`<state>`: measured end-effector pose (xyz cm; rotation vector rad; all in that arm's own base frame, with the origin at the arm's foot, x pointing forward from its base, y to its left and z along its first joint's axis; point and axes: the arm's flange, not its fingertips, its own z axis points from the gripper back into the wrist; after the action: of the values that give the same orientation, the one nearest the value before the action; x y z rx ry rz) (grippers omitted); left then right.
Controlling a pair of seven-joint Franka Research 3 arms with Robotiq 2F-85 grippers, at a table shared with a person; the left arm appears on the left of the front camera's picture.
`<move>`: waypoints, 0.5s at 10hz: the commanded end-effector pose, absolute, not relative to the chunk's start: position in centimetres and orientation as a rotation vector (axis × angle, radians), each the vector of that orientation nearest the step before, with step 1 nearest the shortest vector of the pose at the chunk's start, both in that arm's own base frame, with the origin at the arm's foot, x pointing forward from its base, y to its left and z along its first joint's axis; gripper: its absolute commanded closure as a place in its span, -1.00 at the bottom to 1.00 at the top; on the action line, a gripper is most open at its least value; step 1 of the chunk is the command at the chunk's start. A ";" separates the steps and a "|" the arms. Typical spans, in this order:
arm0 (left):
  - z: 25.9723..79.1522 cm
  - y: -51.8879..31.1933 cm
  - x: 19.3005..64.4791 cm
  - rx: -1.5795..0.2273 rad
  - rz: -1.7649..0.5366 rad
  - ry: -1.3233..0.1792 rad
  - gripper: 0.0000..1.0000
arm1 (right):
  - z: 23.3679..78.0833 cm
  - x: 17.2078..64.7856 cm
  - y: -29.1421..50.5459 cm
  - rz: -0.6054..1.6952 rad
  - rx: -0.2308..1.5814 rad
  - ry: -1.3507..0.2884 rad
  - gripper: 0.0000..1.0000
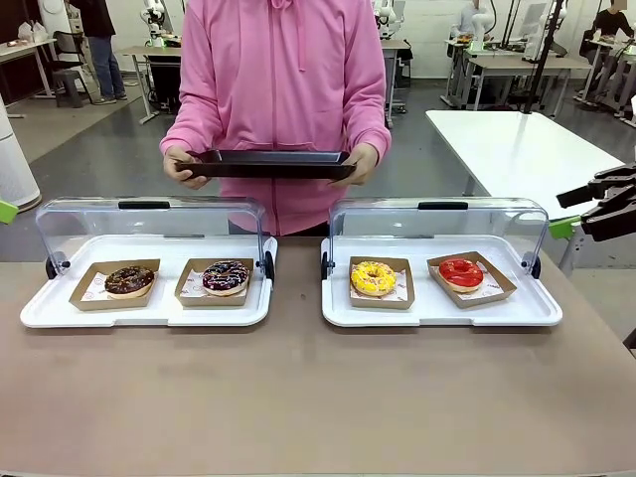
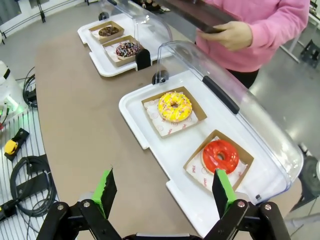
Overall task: Provide the desired donut to the person.
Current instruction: Pick up and lift the Paper togo box containing the Donut pointed at by the person.
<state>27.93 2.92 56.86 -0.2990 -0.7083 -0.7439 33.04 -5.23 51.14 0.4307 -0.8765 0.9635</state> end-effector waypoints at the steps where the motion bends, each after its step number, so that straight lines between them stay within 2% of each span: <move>1: 48.1 1.1 23.2 -0.298 -0.766 -0.731 -1.00 | 50.1 32.6 -4.9 0.982 0.422 -0.899 -1.00; 2: 48.1 1.2 23.4 -0.304 -0.760 -0.734 -1.00 | 50.2 32.9 -4.6 0.934 0.390 -0.908 -1.00; 3: 47.5 0.6 24.3 -0.277 -0.751 -0.644 -1.00 | 49.4 33.3 -3.4 0.980 0.381 -0.817 -1.00; 4: 56.8 3.0 28.0 -0.299 -0.745 -0.708 -1.00 | 51.2 33.1 -5.4 0.957 0.418 -0.885 -1.00; 5: 56.8 3.0 28.0 -0.299 -0.745 -0.708 -1.00 | 51.2 33.1 -5.4 0.957 0.418 -0.885 -1.00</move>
<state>28.18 2.79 56.46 -0.2972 -0.6873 -0.7455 33.31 -4.90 50.95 0.4008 -0.8575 0.9528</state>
